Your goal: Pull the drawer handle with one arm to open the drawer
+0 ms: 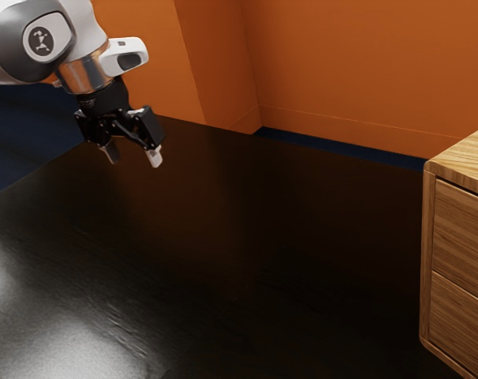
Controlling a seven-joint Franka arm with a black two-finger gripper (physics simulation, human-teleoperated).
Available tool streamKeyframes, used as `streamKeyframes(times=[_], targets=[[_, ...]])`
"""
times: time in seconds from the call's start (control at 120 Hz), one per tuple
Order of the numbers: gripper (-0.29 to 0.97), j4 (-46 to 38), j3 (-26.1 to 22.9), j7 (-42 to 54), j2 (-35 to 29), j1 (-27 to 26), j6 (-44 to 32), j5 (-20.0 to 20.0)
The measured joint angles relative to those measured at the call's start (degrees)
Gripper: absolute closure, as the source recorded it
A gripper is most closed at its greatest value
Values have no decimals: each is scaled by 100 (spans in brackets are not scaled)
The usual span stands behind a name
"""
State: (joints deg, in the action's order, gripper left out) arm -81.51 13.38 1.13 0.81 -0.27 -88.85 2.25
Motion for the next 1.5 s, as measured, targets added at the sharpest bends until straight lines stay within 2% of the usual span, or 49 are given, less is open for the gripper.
streamKeyframes(times=[0.133,0.192,0.25,0.342,0.375,0.425,0.533,0.575,0.642,0.808,0.867,0.908,0.975,1.1,1.158,1.333,1.5], targets=[[0,55,117,7,-4,-118,14,101],[0,914,-22,44,-36,-5,200,63],[0,1484,-752,280,-126,678,355,28],[0,1686,-2286,1143,-158,2120,540,40],[0,1699,-2635,1434,-144,2375,593,19],[0,1689,-2904,1824,-92,2452,659,-25],[0,1641,-3342,2563,82,2353,760,-170],[0,1544,-3474,2821,123,2113,786,-243],[0,1435,-3616,3198,151,1321,791,-381],[0,1100,-3932,4028,130,-1208,392,-581],[0,1078,-3967,4285,159,-1818,221,-602],[1,1094,-3975,4456,195,-2033,125,-618],[1,1104,-3974,4705,230,-1861,7,-643],[0,1140,-3965,5108,363,-611,-244,-668],[0,1180,-3965,5274,408,-264,-358,-673],[1,1213,-3984,5693,467,-547,-603,-680],[1,1295,-4216,5997,670,-530,-796,-686]])
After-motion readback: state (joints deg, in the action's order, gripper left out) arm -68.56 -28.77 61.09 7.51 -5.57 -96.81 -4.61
